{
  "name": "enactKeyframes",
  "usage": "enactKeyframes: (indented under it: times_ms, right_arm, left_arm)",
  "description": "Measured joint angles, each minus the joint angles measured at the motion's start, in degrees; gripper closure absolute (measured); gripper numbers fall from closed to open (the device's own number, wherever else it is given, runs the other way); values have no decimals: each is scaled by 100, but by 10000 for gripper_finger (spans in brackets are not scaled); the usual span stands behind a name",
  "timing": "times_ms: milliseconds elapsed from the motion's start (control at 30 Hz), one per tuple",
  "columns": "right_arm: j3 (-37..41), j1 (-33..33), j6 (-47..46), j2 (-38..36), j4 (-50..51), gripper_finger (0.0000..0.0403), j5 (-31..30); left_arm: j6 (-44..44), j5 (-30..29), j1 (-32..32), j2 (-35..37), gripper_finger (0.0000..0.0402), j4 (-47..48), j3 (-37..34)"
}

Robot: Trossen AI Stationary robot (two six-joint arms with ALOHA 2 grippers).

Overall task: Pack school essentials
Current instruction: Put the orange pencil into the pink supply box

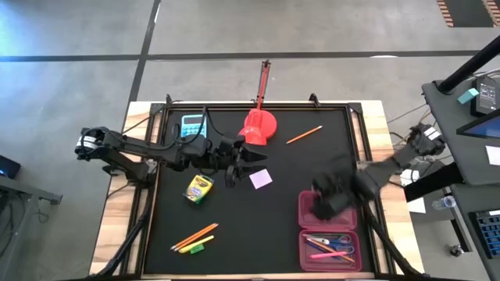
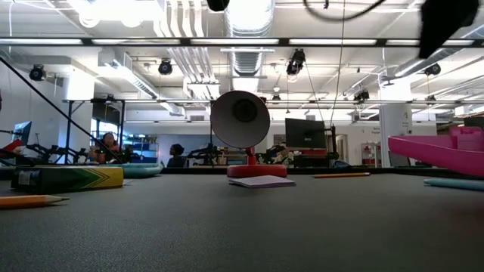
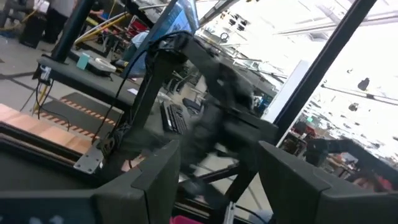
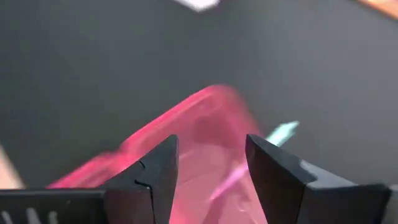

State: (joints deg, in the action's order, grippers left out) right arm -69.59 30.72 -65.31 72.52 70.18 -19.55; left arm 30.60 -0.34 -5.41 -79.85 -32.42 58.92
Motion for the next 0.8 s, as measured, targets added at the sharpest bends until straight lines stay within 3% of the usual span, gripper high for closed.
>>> enactKeyframes:
  times_ms: [100,300,500,700,800]
  right_arm:
    - [82,-889,279,-221,413,227,-1]
    - [224,-2323,1695,-457,206,227,48]
    - [528,-3814,848,-375,-166,227,453]
    - [755,-4590,2164,-124,-1247,227,771]
    - [740,-5013,2091,93,-1258,227,1065]
  left_arm:
    - [-314,133,0,0,208,-2,4]
    - [-1161,346,8,0,208,293,77]
    - [-1459,366,225,6,208,657,205]
    - [-1632,780,546,9,208,818,270]
    - [-1618,857,662,15,208,1000,364]
